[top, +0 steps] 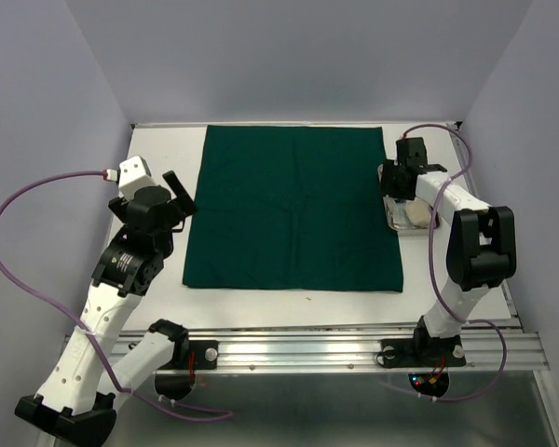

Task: Prepare the surgical pack

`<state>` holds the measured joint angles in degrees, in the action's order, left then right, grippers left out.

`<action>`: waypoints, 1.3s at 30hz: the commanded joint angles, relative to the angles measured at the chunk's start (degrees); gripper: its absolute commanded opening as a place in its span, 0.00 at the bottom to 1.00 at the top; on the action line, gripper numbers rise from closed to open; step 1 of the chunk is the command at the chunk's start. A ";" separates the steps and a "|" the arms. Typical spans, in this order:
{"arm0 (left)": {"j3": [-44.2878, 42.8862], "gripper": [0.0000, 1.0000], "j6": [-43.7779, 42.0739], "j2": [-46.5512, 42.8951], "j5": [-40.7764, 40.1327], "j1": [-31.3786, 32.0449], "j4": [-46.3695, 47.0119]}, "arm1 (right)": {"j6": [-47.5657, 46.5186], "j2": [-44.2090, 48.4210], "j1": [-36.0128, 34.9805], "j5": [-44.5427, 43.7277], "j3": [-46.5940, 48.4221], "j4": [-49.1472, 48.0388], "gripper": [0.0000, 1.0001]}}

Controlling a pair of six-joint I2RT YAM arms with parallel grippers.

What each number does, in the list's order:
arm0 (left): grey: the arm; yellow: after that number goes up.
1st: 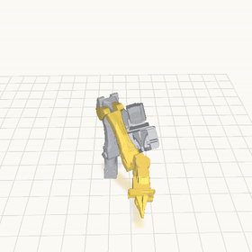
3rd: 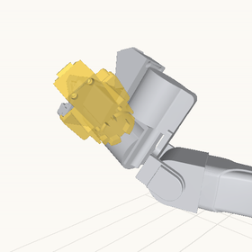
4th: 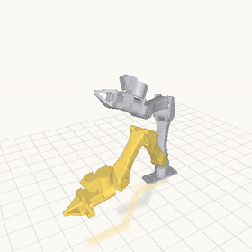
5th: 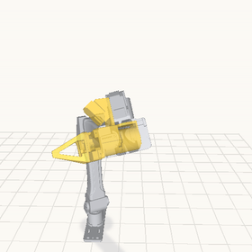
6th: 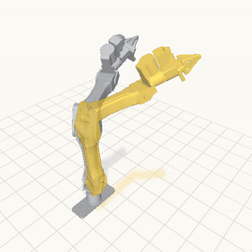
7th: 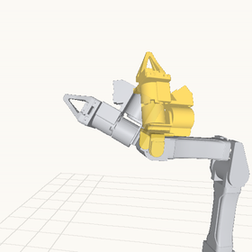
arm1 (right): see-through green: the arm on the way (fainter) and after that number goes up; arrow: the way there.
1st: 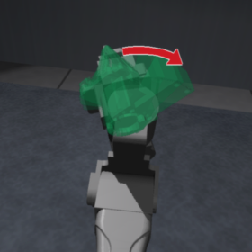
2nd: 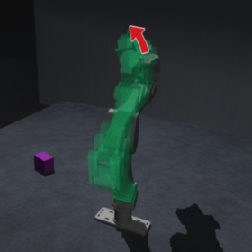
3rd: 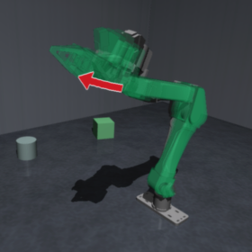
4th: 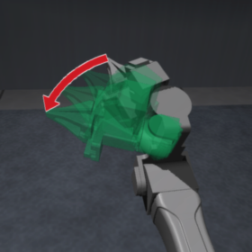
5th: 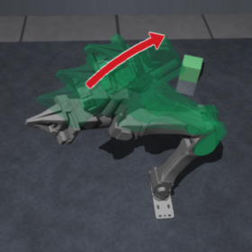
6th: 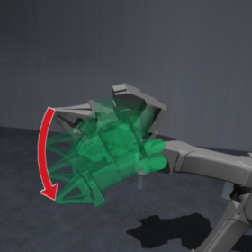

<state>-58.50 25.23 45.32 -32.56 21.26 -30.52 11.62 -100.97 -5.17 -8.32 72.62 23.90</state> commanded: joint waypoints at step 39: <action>0.23 0.99 0.08 -0.67 -0.40 -0.42 2.05 | 4.37 -6.25 -20.21 -21.30 16.49 9.49 0.01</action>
<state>-58.50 25.82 45.67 -31.64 21.26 -30.02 12.25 -105.93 -21.85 -20.95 82.43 31.70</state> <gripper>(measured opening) 0.989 0.067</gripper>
